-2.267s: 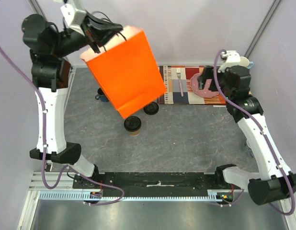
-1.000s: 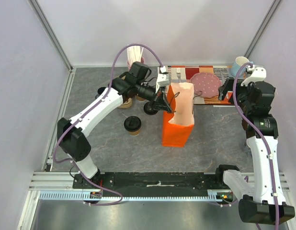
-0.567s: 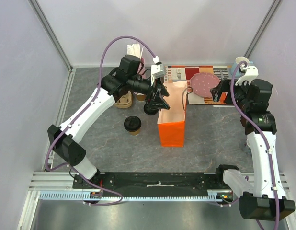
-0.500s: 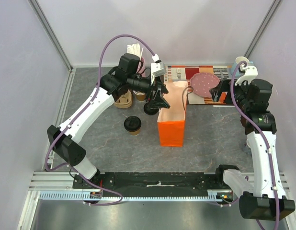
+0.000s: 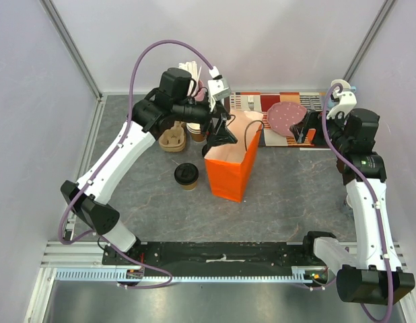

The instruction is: Pack the takeout coffee

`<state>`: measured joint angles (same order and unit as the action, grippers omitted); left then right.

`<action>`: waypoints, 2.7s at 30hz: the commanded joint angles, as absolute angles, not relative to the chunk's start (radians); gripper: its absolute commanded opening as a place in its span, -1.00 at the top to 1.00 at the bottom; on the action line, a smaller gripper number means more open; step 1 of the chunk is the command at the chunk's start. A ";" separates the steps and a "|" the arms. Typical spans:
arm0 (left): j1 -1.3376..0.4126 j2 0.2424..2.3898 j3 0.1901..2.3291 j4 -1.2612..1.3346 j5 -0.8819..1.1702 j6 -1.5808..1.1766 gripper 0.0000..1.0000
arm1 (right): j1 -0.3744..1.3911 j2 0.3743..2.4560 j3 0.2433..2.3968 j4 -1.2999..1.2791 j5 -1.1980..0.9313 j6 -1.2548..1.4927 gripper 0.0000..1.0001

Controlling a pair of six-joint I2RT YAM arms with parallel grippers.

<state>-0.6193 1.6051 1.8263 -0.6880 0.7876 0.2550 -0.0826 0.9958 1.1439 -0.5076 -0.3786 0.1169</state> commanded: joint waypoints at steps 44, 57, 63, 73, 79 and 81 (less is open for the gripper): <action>-0.180 1.891 1.445 -0.255 -0.066 0.020 -0.23 | 0.064 1.051 1.172 -0.445 -0.365 0.071 -0.96; -0.179 1.887 1.442 -0.259 -0.005 0.015 0.49 | 0.080 1.060 1.173 -0.446 -0.347 0.058 -0.96; -0.178 1.887 1.442 -0.262 -0.011 0.040 0.67 | 0.084 1.057 1.172 -0.446 -0.348 0.054 -0.96; -0.169 1.922 1.443 -0.271 -0.021 0.075 0.15 | 0.092 1.057 1.170 -0.449 -0.348 0.049 -0.96; -0.169 1.940 1.436 -0.279 -0.015 0.075 0.12 | 0.095 1.051 1.169 -0.453 -0.348 0.046 -0.96; -0.169 1.942 1.442 -0.279 -0.014 0.075 0.12 | 0.097 1.051 1.170 -0.453 -0.348 0.045 -0.96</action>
<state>-0.1741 1.9305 1.4132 -0.3012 -0.0212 0.0525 0.0898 1.0637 1.1576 -0.4793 -0.3576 0.0582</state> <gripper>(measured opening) 0.437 0.982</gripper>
